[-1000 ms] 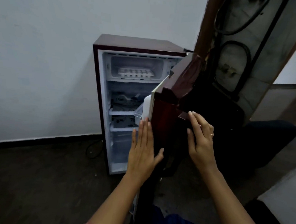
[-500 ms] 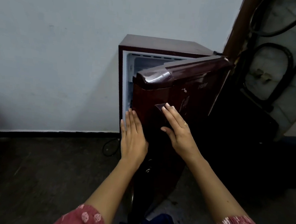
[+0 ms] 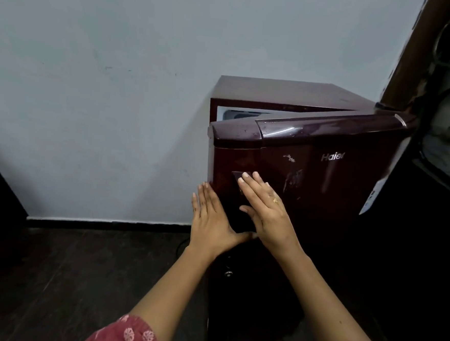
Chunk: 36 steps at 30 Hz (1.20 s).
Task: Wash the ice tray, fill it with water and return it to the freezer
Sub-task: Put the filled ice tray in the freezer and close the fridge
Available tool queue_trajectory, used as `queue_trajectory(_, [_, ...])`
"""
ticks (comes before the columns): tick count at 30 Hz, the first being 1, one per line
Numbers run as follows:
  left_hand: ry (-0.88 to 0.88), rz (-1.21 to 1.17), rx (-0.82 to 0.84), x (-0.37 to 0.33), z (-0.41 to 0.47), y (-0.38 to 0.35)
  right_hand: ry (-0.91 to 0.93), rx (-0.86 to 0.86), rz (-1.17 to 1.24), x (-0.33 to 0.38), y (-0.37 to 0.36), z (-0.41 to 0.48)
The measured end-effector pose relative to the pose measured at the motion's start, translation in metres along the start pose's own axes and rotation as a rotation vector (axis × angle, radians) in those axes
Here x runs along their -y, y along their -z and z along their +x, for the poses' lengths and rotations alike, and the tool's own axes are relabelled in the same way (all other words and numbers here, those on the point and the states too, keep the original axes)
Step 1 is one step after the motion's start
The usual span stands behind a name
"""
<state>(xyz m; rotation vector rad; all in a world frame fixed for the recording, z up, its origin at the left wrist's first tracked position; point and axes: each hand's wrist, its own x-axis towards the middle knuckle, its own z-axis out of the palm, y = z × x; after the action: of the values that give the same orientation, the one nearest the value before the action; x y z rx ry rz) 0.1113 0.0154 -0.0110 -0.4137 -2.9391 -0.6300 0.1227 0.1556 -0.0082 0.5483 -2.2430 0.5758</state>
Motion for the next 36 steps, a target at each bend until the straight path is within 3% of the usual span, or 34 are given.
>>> queue_trajectory(7, [0.079, 0.005, -0.080, 0.004, 0.045, -0.009, 0.014, -0.002, -0.085, -0.014, -0.035, 0.036])
queue_trajectory(16, [0.099, 0.032, -0.059, 0.023, 0.090, -0.015, 0.026, -0.048, -0.173, -0.036, -0.071, 0.069])
queue_trajectory(36, [0.055, 0.037, -0.076, 0.047, 0.142, -0.028, -0.023, -0.087, -0.205, -0.057, -0.108, 0.103])
